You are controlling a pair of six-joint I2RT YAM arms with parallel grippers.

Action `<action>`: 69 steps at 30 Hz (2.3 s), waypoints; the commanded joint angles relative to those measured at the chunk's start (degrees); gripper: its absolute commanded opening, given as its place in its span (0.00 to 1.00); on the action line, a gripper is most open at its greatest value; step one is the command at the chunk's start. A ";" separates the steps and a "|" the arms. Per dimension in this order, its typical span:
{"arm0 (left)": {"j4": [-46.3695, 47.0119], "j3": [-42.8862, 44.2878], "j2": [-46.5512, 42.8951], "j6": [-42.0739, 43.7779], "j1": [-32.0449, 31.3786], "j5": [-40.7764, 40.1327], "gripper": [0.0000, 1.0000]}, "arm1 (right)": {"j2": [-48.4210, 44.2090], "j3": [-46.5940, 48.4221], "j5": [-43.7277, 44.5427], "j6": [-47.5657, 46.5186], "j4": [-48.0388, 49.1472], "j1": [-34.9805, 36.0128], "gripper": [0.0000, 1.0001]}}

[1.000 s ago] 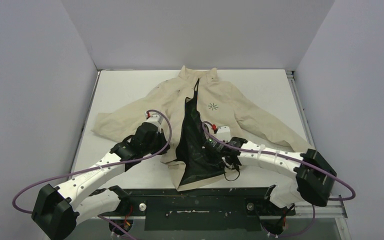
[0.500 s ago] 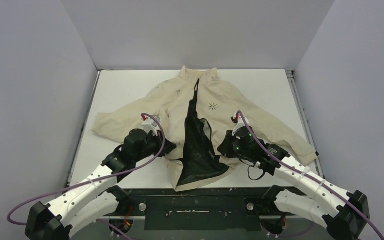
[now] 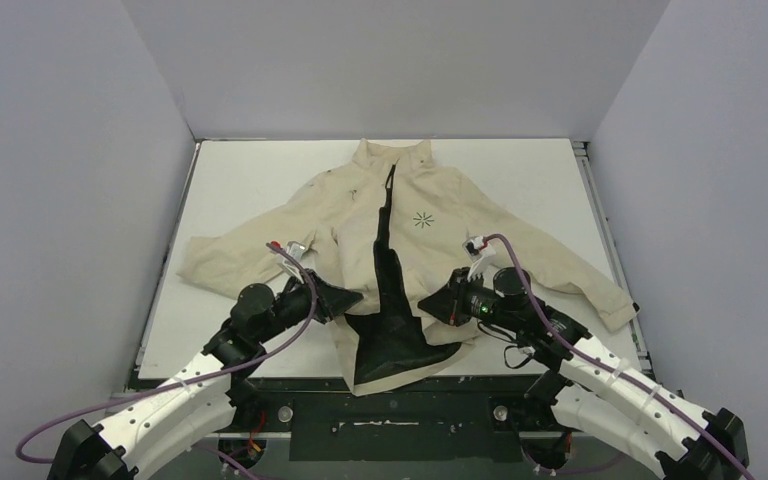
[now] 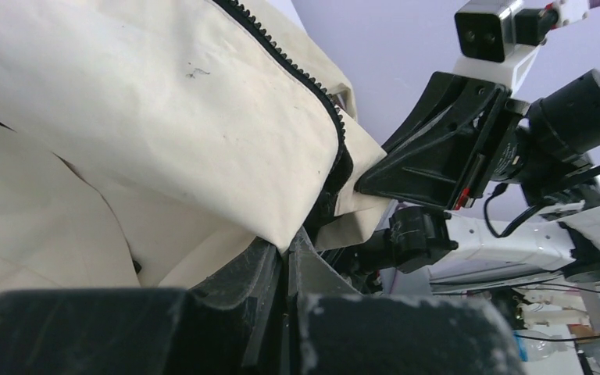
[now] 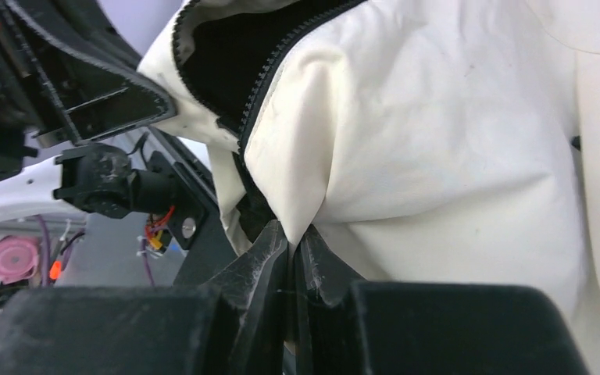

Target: Zip up the jacket

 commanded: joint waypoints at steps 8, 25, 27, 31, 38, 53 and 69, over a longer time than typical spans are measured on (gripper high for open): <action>16.69 -0.97 -0.71 -6.52 0.27 0.38 0.00 | -6.07 -4.99 -9.97 1.34 18.48 -0.67 0.00; -25.18 4.84 2.45 -2.43 0.98 -13.30 0.00 | 8.61 3.14 21.69 4.27 -18.48 -0.72 0.21; -21.96 3.29 2.11 -4.23 1.02 -10.00 0.00 | 9.45 4.01 25.23 4.42 -21.03 -0.06 0.37; -19.43 3.43 1.24 -4.99 1.07 -7.22 0.00 | 2.65 6.84 26.78 2.18 -19.26 1.70 0.65; -11.08 5.54 0.94 -4.88 1.41 -0.51 0.00 | -6.78 10.44 12.75 -6.40 -6.74 1.84 0.77; 4.16 3.52 0.35 -9.51 1.42 8.12 0.00 | 10.37 2.72 -17.03 -2.65 26.30 2.14 0.68; 6.59 4.45 1.39 -9.79 1.42 10.11 0.00 | 18.85 2.55 -18.19 -3.14 31.85 3.50 0.60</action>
